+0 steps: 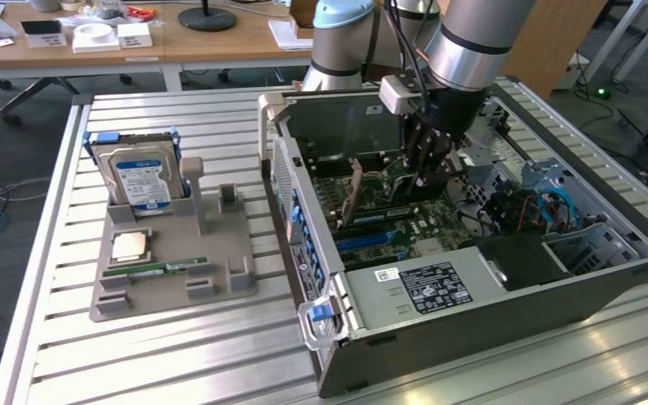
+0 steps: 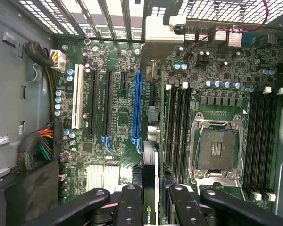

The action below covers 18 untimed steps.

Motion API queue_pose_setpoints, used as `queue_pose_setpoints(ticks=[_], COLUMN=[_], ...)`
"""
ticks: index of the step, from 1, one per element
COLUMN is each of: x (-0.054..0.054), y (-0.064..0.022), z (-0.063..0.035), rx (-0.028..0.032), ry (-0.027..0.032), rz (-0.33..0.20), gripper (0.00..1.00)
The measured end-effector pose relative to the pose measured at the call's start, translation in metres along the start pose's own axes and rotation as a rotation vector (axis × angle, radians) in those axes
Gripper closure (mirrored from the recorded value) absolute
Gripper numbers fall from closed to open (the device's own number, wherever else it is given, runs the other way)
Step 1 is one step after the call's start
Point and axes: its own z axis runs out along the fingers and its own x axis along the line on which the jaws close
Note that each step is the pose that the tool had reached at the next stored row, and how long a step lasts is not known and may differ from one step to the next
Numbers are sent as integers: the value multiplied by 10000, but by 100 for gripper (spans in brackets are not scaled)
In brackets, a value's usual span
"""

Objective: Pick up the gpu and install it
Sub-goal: 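Insert the gpu into the slot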

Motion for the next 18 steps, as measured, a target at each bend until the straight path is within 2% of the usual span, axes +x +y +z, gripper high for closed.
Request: queue_pose_setpoints(ticks=[8,18], x=[0,-2], y=[2,43], z=[0,1], rx=[0,1], ry=[-1,0], rz=[2,2], gripper=[74,74])
